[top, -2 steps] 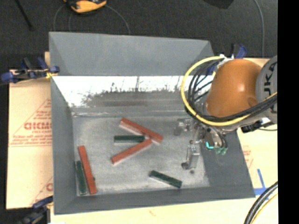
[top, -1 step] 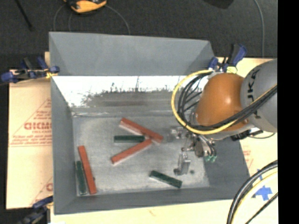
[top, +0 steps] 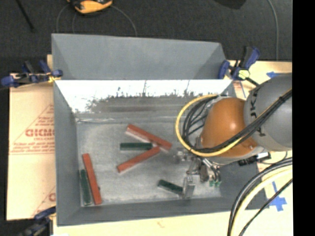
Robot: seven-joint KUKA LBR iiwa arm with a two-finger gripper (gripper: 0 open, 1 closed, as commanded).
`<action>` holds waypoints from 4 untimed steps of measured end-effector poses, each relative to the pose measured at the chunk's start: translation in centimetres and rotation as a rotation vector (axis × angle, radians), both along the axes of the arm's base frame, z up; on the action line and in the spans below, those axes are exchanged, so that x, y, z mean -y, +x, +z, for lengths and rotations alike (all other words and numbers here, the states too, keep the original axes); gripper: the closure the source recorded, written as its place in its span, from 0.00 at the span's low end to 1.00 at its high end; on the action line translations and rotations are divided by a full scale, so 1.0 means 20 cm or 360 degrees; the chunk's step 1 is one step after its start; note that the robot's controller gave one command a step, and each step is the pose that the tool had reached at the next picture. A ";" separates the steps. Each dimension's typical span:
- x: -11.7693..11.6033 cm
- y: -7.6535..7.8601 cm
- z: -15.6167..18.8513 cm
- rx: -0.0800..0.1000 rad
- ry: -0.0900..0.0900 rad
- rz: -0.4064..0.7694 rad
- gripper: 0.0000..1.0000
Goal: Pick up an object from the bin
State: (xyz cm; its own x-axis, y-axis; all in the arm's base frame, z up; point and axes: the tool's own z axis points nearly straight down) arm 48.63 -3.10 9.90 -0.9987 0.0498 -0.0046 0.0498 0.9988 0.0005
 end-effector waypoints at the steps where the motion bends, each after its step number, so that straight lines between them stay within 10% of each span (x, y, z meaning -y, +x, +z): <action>1: -0.17 -0.02 -0.14 -0.0004 0.0000 -0.0078 1.00; 2: -0.17 -0.02 -0.14 -0.0004 0.0000 -0.0077 1.00; 3: -0.22 0.04 0.59 0.0000 0.0000 -0.0022 1.00; 4: -0.22 0.04 0.59 -0.0003 -0.0001 -0.0020 0.00</action>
Offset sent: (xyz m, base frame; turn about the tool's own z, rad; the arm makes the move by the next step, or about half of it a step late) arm 0.0000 0.0000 0.0000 0.0000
